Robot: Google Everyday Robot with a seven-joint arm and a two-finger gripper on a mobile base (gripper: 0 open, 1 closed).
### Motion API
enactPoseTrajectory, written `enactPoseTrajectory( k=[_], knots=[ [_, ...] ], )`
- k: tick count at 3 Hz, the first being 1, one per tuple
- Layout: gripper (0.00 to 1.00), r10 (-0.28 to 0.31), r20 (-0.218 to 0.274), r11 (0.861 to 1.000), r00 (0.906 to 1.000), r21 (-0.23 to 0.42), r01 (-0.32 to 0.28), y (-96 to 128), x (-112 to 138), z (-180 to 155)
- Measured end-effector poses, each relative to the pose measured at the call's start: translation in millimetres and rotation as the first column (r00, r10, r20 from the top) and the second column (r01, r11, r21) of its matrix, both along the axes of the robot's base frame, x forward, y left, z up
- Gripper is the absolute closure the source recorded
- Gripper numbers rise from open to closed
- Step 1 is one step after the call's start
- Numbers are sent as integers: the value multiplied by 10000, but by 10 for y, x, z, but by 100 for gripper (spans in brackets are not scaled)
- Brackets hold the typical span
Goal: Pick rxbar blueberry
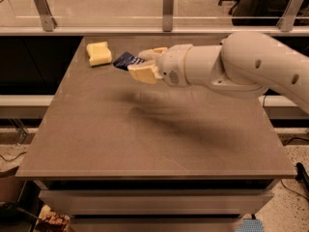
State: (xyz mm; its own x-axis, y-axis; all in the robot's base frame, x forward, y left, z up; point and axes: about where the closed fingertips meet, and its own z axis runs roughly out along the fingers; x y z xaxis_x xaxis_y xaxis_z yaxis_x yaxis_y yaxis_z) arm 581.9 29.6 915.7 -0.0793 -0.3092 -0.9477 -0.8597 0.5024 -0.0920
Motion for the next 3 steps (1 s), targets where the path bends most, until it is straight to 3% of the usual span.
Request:
enactPoseTrajectory(
  k=[1,3],
  knots=[
    [100,679,-105,9969,9976,-394,-683,-112,23,258],
    [100,1375,53,9857,9905,-991,-1363,-329,-91,613]
  ],
)
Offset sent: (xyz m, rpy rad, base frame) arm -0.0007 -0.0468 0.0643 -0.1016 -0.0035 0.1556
